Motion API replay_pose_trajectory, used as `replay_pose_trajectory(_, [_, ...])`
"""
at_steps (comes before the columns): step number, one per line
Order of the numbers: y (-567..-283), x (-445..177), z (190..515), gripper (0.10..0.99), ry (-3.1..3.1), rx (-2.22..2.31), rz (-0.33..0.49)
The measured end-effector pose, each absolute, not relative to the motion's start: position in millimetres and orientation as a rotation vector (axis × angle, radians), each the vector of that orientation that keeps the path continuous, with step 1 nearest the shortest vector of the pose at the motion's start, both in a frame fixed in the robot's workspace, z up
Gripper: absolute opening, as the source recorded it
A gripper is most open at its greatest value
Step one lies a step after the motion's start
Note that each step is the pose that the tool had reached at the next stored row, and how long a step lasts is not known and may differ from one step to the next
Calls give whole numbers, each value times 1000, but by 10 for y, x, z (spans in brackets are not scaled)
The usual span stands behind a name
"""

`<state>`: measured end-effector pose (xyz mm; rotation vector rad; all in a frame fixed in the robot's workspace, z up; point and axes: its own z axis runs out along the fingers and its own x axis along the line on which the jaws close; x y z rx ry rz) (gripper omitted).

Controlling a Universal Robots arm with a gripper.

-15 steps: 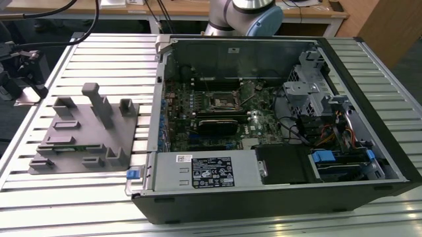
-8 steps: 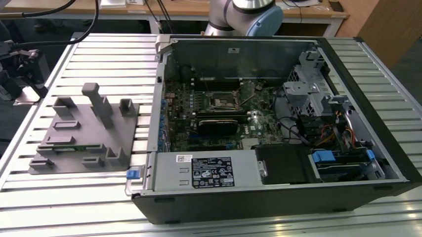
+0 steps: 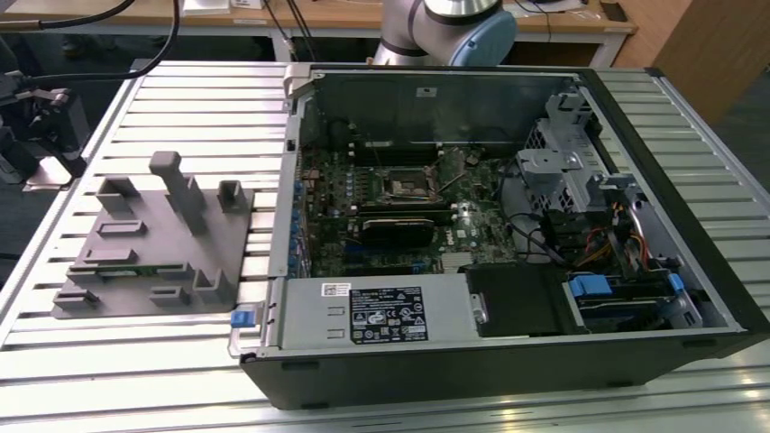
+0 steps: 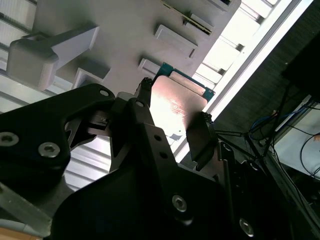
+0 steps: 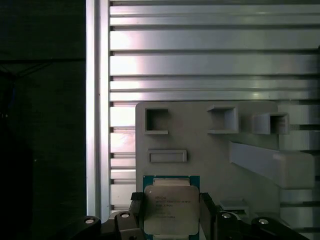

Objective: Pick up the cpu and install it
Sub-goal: 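Pick up the cpu and move it towards the insertion slot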

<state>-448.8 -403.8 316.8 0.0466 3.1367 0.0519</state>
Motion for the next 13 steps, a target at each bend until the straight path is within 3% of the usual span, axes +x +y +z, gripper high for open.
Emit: replay_pose_trajectory(13, [-4038,-4487,3198,533,3137,47,52])
